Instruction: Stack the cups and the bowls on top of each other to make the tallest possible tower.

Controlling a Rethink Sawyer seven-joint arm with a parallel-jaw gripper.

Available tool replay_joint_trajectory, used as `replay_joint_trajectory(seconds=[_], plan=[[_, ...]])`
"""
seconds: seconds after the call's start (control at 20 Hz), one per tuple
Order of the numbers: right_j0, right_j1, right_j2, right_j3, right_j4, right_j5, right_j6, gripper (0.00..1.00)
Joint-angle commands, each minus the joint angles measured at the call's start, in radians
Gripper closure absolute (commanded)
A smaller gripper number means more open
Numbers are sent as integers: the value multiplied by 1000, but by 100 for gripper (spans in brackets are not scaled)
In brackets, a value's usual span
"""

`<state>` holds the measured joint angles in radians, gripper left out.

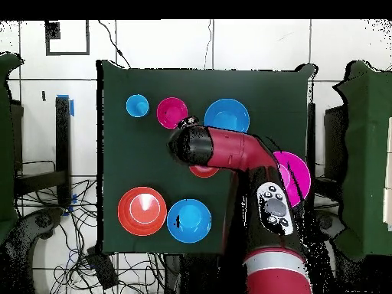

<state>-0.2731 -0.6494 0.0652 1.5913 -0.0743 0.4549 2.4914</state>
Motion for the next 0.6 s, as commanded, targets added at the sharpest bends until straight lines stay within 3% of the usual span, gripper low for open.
replay_joint_trajectory(seconds=[0.05,0.35,0.55,0.6], plan=[[20,161,67,-125,-50,-15,-43,0],[82,332,42,-257,-19,-80,35,0],[116,361,80,-307,20,-18,32,0],[144,360,60,-320,26,-4,56,0]])
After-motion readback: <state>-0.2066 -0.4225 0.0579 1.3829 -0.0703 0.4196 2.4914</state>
